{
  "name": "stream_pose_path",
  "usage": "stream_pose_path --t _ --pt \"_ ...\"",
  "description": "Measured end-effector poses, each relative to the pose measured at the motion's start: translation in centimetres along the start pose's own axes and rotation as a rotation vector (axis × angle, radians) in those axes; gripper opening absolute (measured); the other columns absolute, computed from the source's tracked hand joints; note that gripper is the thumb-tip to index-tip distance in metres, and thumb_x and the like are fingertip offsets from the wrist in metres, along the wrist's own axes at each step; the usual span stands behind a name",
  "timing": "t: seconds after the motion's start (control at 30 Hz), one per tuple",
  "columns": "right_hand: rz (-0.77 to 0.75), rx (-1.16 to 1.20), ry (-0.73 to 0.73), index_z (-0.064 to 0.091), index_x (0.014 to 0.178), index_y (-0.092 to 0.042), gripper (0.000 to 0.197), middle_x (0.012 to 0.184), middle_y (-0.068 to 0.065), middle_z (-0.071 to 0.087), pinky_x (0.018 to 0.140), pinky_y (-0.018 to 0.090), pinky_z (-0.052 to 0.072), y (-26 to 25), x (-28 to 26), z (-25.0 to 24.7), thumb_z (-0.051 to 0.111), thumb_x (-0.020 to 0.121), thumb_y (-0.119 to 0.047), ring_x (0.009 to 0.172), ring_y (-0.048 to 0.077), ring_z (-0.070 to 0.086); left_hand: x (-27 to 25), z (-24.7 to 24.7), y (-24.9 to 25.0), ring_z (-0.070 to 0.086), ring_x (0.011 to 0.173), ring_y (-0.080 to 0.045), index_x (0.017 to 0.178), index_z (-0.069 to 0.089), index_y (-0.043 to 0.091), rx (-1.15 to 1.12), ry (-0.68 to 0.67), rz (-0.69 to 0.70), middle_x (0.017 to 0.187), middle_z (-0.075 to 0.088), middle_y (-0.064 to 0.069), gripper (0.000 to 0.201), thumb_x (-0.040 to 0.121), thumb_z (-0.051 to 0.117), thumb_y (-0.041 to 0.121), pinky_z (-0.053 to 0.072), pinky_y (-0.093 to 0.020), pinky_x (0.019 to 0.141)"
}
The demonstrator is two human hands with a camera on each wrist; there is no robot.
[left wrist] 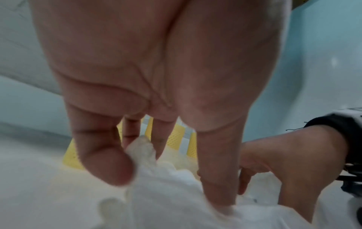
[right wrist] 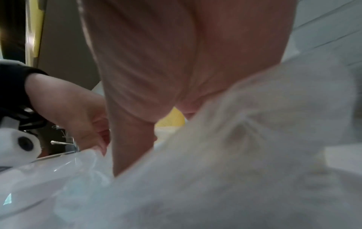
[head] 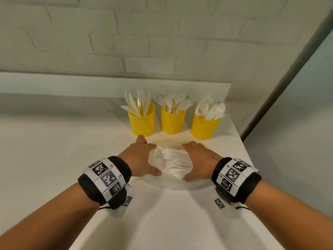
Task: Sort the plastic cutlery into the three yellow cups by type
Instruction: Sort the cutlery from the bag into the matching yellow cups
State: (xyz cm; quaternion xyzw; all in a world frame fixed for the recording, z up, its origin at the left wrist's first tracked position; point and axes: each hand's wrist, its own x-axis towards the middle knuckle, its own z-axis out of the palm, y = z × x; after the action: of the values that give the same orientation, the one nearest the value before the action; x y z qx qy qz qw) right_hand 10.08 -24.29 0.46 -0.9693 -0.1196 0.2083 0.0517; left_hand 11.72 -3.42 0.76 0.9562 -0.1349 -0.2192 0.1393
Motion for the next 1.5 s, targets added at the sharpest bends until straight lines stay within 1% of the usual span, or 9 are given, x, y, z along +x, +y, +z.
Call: stream_pose_path --t 0.27,0.6,0.7,0.8,0.87,1.03,1.27,1.4,1.5 --pt "0.049 -0.148 0.010 0.037 0.129 -0.011 0.097 0.131 0.009 0.032 0.100 0.039 0.038 -2.5 2.1 1.2 0.082 0.052 -0.049 0.122 0.029 0.032 0.2 1.4 -0.1 0.052 0.115 -0.023 0.151 0.027 0.017 -0.261 0.044 -0.017 0.139 0.035 -0.003 0.104 0.066 0.086 0.036 0.045 -0.030 0.096" --pt "-0.001 -0.169 0.104 0.037 0.130 -0.013 0.069 0.128 0.010 0.043 0.089 0.038 0.045 -3.2 4.5 1.7 0.073 0.072 -0.024 0.119 0.028 0.043 0.0 1.1 -0.7 0.054 0.099 -0.017 0.150 0.029 0.015 -0.462 0.106 0.024 0.141 0.036 0.001 0.096 0.071 0.083 0.012 0.045 -0.023 0.079" --pt "-0.013 -0.098 0.101 0.048 0.118 -0.014 0.045 0.118 0.010 0.053 0.085 0.036 0.046 -2.9 5.1 1.1 0.066 0.078 -0.024 0.110 0.029 0.054 0.3 0.8 -1.2 0.054 0.096 -0.018 0.146 0.039 0.016 -0.391 0.163 -0.006 0.135 0.041 -0.001 0.085 0.072 0.081 0.013 0.042 -0.022 0.080" --pt "-0.017 0.084 0.112 0.050 0.082 -0.025 0.020 0.087 0.001 0.056 0.068 0.027 0.039 -2.3 4.9 0.4 0.068 0.074 -0.022 0.088 0.026 0.058 0.5 0.5 -2.2 0.055 0.106 -0.022 0.143 0.044 0.018 -0.338 0.186 -0.053 0.134 0.045 -0.003 0.079 0.073 0.080 0.013 0.040 -0.021 0.084" --pt "-0.015 0.237 0.159 0.046 0.073 -0.028 0.027 0.077 -0.004 0.052 0.065 0.023 0.034 -1.7 4.5 0.1 0.071 0.070 -0.020 0.079 0.021 0.053 0.6 0.3 -2.5 0.054 0.106 -0.022 0.142 0.045 0.018 -0.339 0.188 -0.082 0.135 0.046 -0.002 0.078 0.073 0.080 0.013 0.040 -0.021 0.084" --pt "-0.055 0.521 0.254 0.062 0.107 -0.011 0.043 0.097 0.005 0.067 0.066 0.023 0.041 -0.4 3.6 -0.4 0.076 0.066 -0.012 0.086 0.022 0.061 0.6 0.0 -2.5 0.050 0.120 -0.026 0.145 0.040 0.017 -0.283 0.176 -0.120 0.138 0.042 -0.005 0.080 0.075 0.078 0.014 0.043 -0.026 0.090" --pt "-0.078 0.632 0.316 0.046 0.074 -0.039 0.044 0.073 -0.020 0.054 0.054 0.011 0.035 0.5 3.0 -1.3 0.075 0.067 -0.006 0.065 0.001 0.052 0.6 -0.6 -1.7 0.051 0.120 -0.028 0.135 0.052 0.012 -0.252 0.182 -0.130 0.132 0.050 -0.009 0.062 0.077 0.074 0.007 0.041 -0.024 0.085" --pt "-0.058 0.743 0.365 0.054 0.077 -0.034 0.038 0.072 -0.016 0.058 0.059 0.016 0.039 0.8 2.8 -1.4 0.075 0.066 -0.004 0.066 0.001 0.054 0.6 -0.9 -1.7 0.053 0.117 -0.027 0.133 0.053 0.010 -0.248 0.189 -0.141 0.130 0.052 -0.010 0.059 0.078 0.073 0.004 0.042 -0.023 0.083" --pt "-0.087 0.824 0.391 0.059 0.078 -0.027 0.033 0.071 -0.013 0.060 0.061 0.016 0.041 0.7 2.7 -1.5 0.074 0.066 0.000 0.063 -0.003 0.055 0.5 -0.9 -2.0 0.048 0.124 -0.026 0.143 0.042 0.016 -0.230 0.180 -0.138 0.136 0.044 -0.007 0.071 0.080 0.072 0.007 0.042 -0.027 0.095"
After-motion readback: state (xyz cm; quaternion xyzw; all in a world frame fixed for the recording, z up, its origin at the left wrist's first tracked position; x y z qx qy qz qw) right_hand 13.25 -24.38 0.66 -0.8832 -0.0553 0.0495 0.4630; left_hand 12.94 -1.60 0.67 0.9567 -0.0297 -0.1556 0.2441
